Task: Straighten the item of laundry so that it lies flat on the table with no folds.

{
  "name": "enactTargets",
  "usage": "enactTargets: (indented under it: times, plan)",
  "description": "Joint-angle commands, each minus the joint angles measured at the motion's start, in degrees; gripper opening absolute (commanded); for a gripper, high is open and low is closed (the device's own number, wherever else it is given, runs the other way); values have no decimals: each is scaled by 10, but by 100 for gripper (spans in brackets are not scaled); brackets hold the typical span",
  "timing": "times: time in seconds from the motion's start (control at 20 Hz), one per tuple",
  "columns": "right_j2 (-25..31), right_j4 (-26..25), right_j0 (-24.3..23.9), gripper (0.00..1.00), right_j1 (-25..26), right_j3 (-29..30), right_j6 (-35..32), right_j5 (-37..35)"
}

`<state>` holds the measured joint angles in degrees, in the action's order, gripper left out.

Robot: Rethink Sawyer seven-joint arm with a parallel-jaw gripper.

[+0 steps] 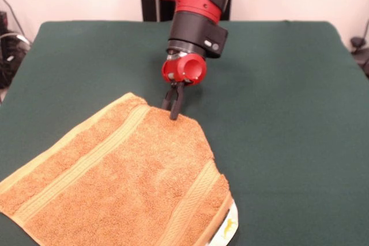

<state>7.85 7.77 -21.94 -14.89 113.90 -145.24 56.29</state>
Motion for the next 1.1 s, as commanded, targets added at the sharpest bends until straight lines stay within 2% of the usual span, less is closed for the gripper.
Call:
enactTargets:
  times: [0.05, 1.1]
  plan:
    - [204, 91, -15, 100, 162, -267, -142, -250]
    - [249, 63, -36, 100, 192, -285, -155, -242]
